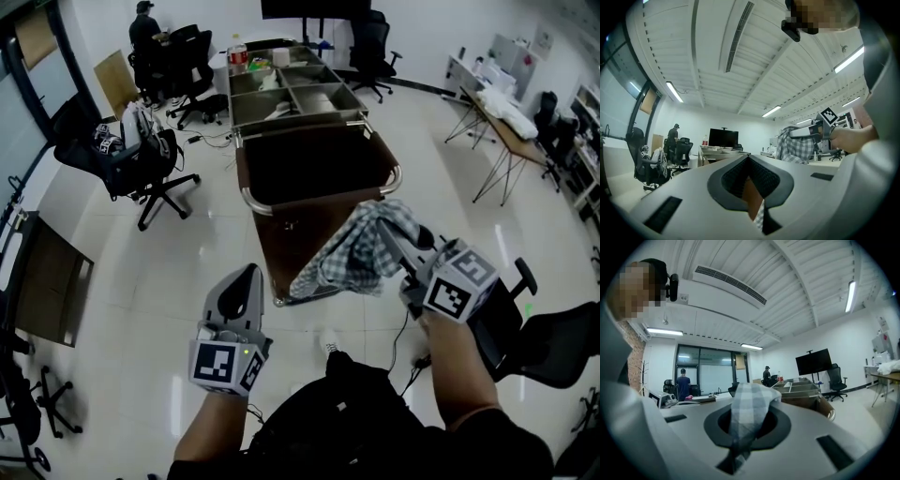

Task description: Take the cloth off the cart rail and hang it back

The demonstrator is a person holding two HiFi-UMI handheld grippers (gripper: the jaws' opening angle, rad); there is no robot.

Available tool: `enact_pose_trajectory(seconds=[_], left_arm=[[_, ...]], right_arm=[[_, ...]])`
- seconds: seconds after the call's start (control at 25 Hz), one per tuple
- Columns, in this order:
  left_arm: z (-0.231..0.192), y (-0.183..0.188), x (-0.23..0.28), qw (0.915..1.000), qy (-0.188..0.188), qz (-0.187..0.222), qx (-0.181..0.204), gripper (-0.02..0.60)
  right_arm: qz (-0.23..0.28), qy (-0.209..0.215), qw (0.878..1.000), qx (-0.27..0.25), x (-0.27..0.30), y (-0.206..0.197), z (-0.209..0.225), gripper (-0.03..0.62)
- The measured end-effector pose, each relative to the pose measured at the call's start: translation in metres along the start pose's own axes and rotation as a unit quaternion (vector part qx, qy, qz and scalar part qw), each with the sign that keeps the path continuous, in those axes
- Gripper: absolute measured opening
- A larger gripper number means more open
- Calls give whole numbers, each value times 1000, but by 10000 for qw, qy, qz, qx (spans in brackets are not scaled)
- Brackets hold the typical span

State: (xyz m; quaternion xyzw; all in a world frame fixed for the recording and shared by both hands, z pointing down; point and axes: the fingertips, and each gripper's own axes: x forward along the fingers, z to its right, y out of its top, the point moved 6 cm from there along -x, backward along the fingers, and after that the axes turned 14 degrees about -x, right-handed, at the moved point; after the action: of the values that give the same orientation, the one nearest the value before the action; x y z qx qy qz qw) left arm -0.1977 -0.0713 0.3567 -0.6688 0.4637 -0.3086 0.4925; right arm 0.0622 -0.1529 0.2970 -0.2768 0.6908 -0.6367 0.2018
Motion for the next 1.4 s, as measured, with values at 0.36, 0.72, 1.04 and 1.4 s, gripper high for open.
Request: enact_pose_trajectory(seconds=[0.36,0.72,1.04,1.4], left_arm=[[-33,15,31,9988,417,216,159,0],[-62,29,77,9924,1066,568,235,0],[-71,27,104,9863,1512,602,263,0],[-69,25,155,9873,1512,402,277,0]], right_arm=[[163,-27,9996,-207,96,18,63,29],[-481,437,9974,-297,214,-9,147,31],[-1504,1726,9725,-440,293,-74,176,36],[-2121,2533,9436,-235,291,-110,180,199]])
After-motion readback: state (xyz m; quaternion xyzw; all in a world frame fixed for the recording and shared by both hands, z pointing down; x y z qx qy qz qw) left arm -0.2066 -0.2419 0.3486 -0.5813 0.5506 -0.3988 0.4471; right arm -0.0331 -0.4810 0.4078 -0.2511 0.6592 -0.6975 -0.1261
